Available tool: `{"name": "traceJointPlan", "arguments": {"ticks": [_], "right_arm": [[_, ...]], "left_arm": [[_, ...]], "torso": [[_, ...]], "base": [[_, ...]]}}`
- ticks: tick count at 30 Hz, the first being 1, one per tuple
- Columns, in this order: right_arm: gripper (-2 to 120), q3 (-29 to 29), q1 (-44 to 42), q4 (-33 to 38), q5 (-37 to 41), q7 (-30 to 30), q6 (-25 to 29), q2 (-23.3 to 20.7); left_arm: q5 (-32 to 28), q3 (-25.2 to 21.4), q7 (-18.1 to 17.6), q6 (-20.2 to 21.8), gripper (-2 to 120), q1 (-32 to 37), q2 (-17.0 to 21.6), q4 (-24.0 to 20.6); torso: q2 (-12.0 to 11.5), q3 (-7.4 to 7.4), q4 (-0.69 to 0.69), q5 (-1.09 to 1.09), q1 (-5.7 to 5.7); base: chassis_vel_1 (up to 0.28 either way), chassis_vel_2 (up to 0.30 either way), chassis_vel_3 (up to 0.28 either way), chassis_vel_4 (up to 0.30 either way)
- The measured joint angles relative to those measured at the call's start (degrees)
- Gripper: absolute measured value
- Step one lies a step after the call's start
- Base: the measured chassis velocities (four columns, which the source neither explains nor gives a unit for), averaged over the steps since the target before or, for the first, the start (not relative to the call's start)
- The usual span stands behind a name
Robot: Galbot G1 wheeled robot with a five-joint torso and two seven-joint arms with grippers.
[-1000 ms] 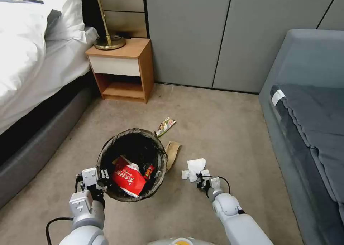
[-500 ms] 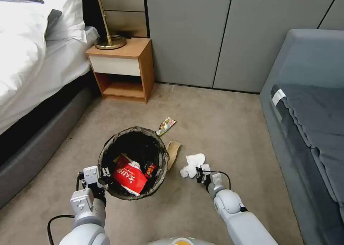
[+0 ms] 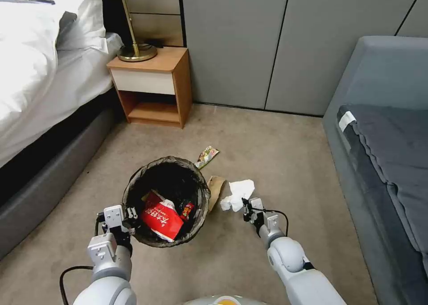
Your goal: Pick up the trash bin, then pick up the garbage from the floor and place it into the trash bin.
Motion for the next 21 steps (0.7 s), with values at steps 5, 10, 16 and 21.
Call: {"name": "traceJointPlan", "arguments": {"ticks": [5,10,16,21], "right_arm": [[0,0.2,-2.0,10.3,0.0,-3.6,10.4,-0.6],[0,-0.7,-3.9,22.8,3.5,-11.1,15.4,-2.5],[0,-4.6,-6.5,30.7,3.9,-14.9,16.4,-6.4],[0,-8.7,-7.5,28.5,0.9,-15.1,17.0,-9.5]], "left_arm": [[0.2,-0.1,0.0,-0.1,0,0.3,0.0,0.5],[0.6,0.2,0.0,-0.1,0,0.2,-0.1,0.7],[1.5,1.2,0.1,-0.1,0,0.0,-0.3,1.1],[2.2,1.9,0.1,-0.1,0,0.0,-0.5,1.3]], "torso": [[0.0,0.0,0.02,0.0,0.0],[0.0,0.0,0.0,0.01,0.0],[0.0,0.0,0.0,-0.01,0.0],[0.0,0.0,0.0,0.01,0.0]], "base": [[0.0,0.0,0.0,0.0],[0.0,0.0,0.0,0.0],[0.0,0.0,0.0,0.0],[0.0,0.0,0.0,0.0]]}}
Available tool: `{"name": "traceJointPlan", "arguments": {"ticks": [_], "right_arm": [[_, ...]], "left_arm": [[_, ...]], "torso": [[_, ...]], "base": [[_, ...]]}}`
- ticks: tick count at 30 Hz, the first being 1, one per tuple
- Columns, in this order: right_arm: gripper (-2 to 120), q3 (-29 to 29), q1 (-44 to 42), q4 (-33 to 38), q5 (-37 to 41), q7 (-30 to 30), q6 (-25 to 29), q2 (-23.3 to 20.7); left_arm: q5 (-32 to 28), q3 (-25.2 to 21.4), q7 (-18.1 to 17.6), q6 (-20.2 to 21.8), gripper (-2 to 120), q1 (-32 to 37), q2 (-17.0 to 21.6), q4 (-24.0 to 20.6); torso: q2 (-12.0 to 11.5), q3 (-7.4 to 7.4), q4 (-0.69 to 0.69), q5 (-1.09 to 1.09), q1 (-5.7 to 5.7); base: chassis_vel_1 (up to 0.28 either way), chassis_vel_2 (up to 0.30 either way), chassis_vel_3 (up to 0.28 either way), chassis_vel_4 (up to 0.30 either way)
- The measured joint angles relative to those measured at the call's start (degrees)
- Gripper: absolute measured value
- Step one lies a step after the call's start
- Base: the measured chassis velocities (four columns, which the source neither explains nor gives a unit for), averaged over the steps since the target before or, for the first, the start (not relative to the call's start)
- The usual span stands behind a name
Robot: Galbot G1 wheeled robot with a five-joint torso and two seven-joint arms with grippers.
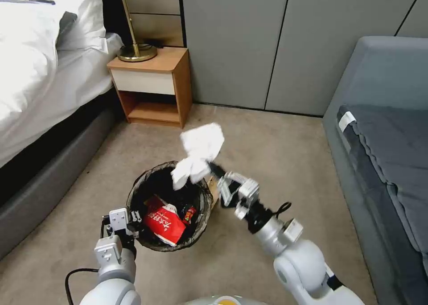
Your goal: Pick up the trash bin, then pick up the garbage from the floor and place it into the trash bin.
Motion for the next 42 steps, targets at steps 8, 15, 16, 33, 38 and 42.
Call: {"name": "traceJointPlan", "arguments": {"ticks": [8,15,16,33,38,42], "right_arm": [[0,-4.9,0.3,-5.9,-2.6,0.3,0.2,0.1],[0,-6.3,1.2,-9.1,-2.9,0.7,-0.7,0.7],[0,-6.4,1.6,-9.7,-2.8,0.9,-1.1,0.8],[48,-8.5,2.6,-11.8,-3.8,4.1,-6.0,1.2],[61,-8.4,2.5,-11.3,-4.0,5.0,-7.0,1.1],[76,-8.2,2.3,-11.0,-4.3,5.4,-7.4,1.1]], "left_arm": [[0.8,0.7,0.0,0.0,0,0.1,-0.4,-0.2],[0.8,0.9,0.0,0.0,0,0.7,-0.4,-1.2],[0.9,1.1,0.0,0.0,0,0.9,-0.3,-1.4],[2.2,2.6,0.0,-0.2,0,2.2,-0.8,-3.0],[2.2,2.6,0.0,-0.2,0,2.2,-0.8,-3.3],[2.3,2.7,0.0,-0.2,0,2.2,-0.8,-3.3]], "torso": [[0.0,0.0,0.0,-0.01,0.0],[0.0,0.0,0.0,-0.01,0.0],[0.0,0.0,0.0,-0.01,0.0],[0.0,0.0,0.0,-0.01,0.0],[0.0,0.0,0.0,-0.01,0.0],[0.0,0.0,0.0,-0.01,0.0]], "base": [[0.0,0.0,0.0,0.0],[0.0,0.0,0.0,0.0],[0.0,0.0,0.0,0.0],[0.0,0.0,0.0,0.0],[0.0,0.0,0.0,0.0],[0.0,0.0,0.0,0.0]]}}
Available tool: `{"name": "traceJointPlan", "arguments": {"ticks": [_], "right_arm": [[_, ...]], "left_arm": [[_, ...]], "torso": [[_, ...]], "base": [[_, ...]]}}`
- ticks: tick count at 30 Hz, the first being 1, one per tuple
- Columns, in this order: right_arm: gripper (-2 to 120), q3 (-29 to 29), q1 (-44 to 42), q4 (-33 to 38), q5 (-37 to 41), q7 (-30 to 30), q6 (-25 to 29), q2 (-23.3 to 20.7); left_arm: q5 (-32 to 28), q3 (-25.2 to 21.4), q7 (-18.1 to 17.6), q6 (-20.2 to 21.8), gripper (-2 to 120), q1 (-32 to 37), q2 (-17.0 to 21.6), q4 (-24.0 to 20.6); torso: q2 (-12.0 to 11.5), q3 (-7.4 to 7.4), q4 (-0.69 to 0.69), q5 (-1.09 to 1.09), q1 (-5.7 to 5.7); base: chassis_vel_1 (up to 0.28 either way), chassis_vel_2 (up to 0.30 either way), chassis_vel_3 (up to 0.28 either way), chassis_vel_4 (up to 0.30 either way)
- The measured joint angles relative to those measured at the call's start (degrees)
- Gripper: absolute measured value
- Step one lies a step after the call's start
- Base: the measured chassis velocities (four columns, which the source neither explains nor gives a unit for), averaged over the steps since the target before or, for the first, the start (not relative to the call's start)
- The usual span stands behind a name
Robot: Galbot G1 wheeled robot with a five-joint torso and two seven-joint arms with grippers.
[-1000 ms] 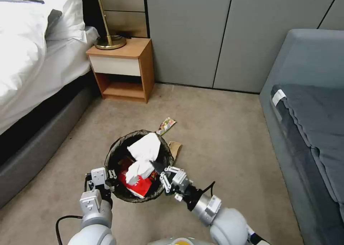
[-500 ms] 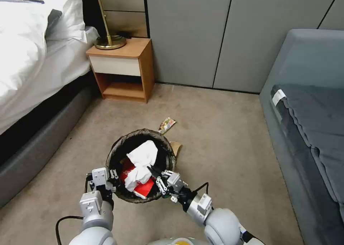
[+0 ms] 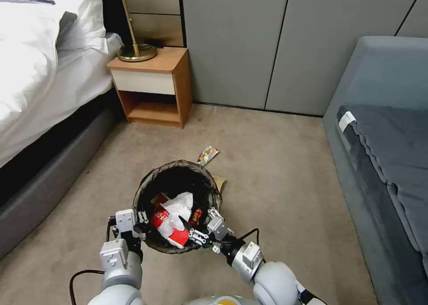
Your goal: Pick up the trash bin, then pick up the garbage from the floor and place it into the trash bin.
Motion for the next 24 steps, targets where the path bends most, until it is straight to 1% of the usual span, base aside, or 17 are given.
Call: {"name": "traceJointPlan", "arguments": {"ticks": [1,2,3,4,6,7,10,11,12,13,14,15,17,18,20,23,24], "right_arm": [[83,0.1,0.0,0.1,-0.1,0.0,0.0,0.0],[86,0.1,0.0,0.3,-0.1,0.1,0.0,0.0],[92,0.2,-0.1,0.7,-0.2,0.1,0.0,-0.1],[92,0.2,-0.1,0.7,-0.2,0.1,0.0,-0.1],[98,0.6,-0.2,1.5,-0.5,0.3,0.3,-0.1],[98,0.6,-0.2,1.5,-0.5,0.3,0.3,-0.1],[100,1.9,-0.7,5.2,-2.7,0.5,2.6,0.1],[100,2.8,-1.1,8.0,-3.8,1.0,3.8,0.5],[100,2.8,-1.1,8.0,-3.8,1.0,3.8,0.5],[100,3.4,-1.6,10.0,-4.2,1.6,4.2,0.8],[100,4.2,-2.5,12.5,-4.4,3.1,4.3,1.3],[100,4.2,-2.5,12.5,-4.4,3.1,4.3,1.3],[100,5.6,-4.3,16.0,-4.4,6.3,4.0,2.2],[100,7.3,-6.4,18.2,-5.2,8.6,4.1,3.1],[100,8.1,-7.4,18.9,-5.6,9.4,4.3,3.5],[100,12.2,-13.1,20.8,-6.8,12.8,6.0,5.3],[100,12.2,-13.1,20.8,-6.8,12.8,6.0,5.3]], "left_arm": [[0.0,0.0,0.0,0.0,0,0.0,0.0,0.0],[0.0,0.0,0.0,0.0,0,0.0,0.0,0.0],[0.0,0.0,0.0,0.0,0,0.0,0.0,0.0],[0.0,0.0,0.0,0.0,0,0.0,0.0,0.0],[0.0,-0.1,0.0,0.0,0,0.0,0.0,0.0],[0.0,-0.1,0.0,0.0,0,0.0,0.0,0.0],[0.0,-0.7,0.1,-0.1,0,-0.3,0.1,1.1],[-0.1,-1.1,0.1,-0.2,0,-0.6,0.1,1.8],[-0.1,-1.1,0.1,-0.2,0,-0.6,0.1,1.8],[-0.2,-1.3,0.1,-0.3,0,-0.8,0.2,2.3],[-0.5,-1.7,0.1,-0.4,0,-1.0,0.3,2.8],[-0.5,-1.7,0.1,-0.4,0,-1.0,0.3,2.8],[-1.2,-2.5,0.1,-0.5,0,-1.3,0.4,3.4],[-1.9,-3.1,0.1,-0.6,0,-1.5,0.4,3.8],[-2.3,-3.4,0.0,-0.7,0,-1.5,0.5,3.8],[-4.1,-4.9,0.0,-1.1,0,-1.7,1.1,4.0],[-4.1,-4.9,0.0,-1.1,0,-1.7,1.1,4.0]], "torso": [[0.0,0.0,0.0,0.0,0.0],[0.0,0.0,0.0,0.0,0.0],[0.0,0.0,0.0,0.0,0.0],[0.0,0.0,0.0,0.0,0.0],[0.0,0.0,0.0,0.0,0.0],[0.0,0.0,0.0,0.0,0.0],[0.0,0.0,0.0,0.0,0.0],[0.0,0.0,0.01,0.0,0.0],[0.0,0.0,0.01,0.0,0.0],[0.0,0.0,0.01,0.0,0.0],[0.0,0.0,0.01,0.0,0.0],[0.0,0.0,0.01,0.0,0.0],[0.0,0.0,0.0,-0.01,0.0],[0.0,0.0,0.0,0.0,0.0],[0.0,0.0,0.0,0.0,0.01],[0.0,0.0,-0.01,-0.01,0.0],[0.0,0.0,-0.01,-0.01,0.0]], "base": [[0.0,0.0,0.0,0.0],[0.0,0.0,0.0,0.0],[0.0,0.0,0.0,0.0],[0.0,0.0,0.0,0.0],[0.0,0.0,0.0,0.0],[0.0,0.0,0.0,0.0],[0.0,0.0,0.0,0.0],[0.0,0.0,0.0,0.0],[0.0,0.0,0.0,0.0],[0.0,0.0,0.0,0.0],[0.0,0.0,0.0,0.0],[0.0,0.0,0.0,0.0],[0.0,0.0,0.0,0.0],[0.0,0.0,0.0,0.0],[0.0,0.0,0.0,0.0],[0.0,0.0,0.0,0.0],[0.0,0.0,0.0,0.0]]}}
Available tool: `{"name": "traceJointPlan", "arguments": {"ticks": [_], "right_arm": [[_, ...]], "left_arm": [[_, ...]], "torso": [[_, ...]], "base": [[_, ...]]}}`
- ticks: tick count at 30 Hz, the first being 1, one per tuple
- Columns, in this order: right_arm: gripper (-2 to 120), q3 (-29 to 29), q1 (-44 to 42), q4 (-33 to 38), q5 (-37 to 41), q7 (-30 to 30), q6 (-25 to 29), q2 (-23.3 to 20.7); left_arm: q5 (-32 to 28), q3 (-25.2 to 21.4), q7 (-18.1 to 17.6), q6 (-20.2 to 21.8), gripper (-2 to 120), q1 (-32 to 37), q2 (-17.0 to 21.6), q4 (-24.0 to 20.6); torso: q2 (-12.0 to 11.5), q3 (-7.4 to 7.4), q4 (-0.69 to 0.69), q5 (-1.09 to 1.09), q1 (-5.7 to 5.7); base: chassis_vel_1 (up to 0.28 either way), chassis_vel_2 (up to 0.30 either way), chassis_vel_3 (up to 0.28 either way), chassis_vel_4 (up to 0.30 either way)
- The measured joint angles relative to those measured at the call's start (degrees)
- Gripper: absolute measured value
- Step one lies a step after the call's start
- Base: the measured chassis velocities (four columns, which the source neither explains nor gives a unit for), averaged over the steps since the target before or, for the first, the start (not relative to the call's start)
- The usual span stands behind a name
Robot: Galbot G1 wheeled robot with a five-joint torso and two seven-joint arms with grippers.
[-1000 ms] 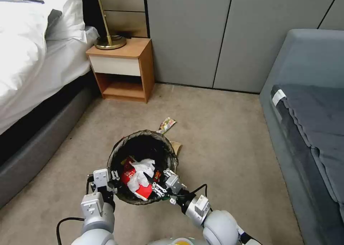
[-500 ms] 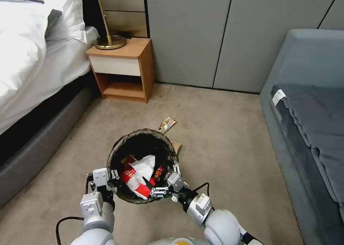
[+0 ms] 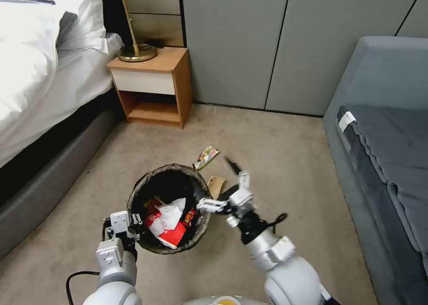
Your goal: Pick up the trash bin, then pick up the garbage from the floor and place it into the trash bin.
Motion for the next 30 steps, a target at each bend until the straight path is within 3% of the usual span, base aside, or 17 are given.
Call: {"name": "traceJointPlan", "arguments": {"ticks": [6,15,30], "right_arm": [[100,3.7,-4.0,-1.9,-1.4,2.4,3.1,1.8],[100,4.5,-5.3,-4.5,-1.6,2.9,7.0,3.2],[100,4.3,-4.4,-4.8,-1.3,1.8,6.9,3.4]], "left_arm": [[-1.1,-1.0,0.0,-0.2,0,0.2,0.5,-0.2],[-2.0,-2.4,0.1,-0.4,0,0.3,0.4,-1.2],[-1.9,-2.1,0.0,-0.2,0,0.3,0.3,-2.6]], "torso": [[0.0,0.0,0.02,0.01,0.0],[0.0,0.0,0.02,0.01,0.0],[0.0,0.01,0.02,0.0,0.0]], "base": [[0.0,0.0,0.0,0.0],[0.0,0.0,0.0,0.0],[0.0,0.0,0.0,0.0]]}}
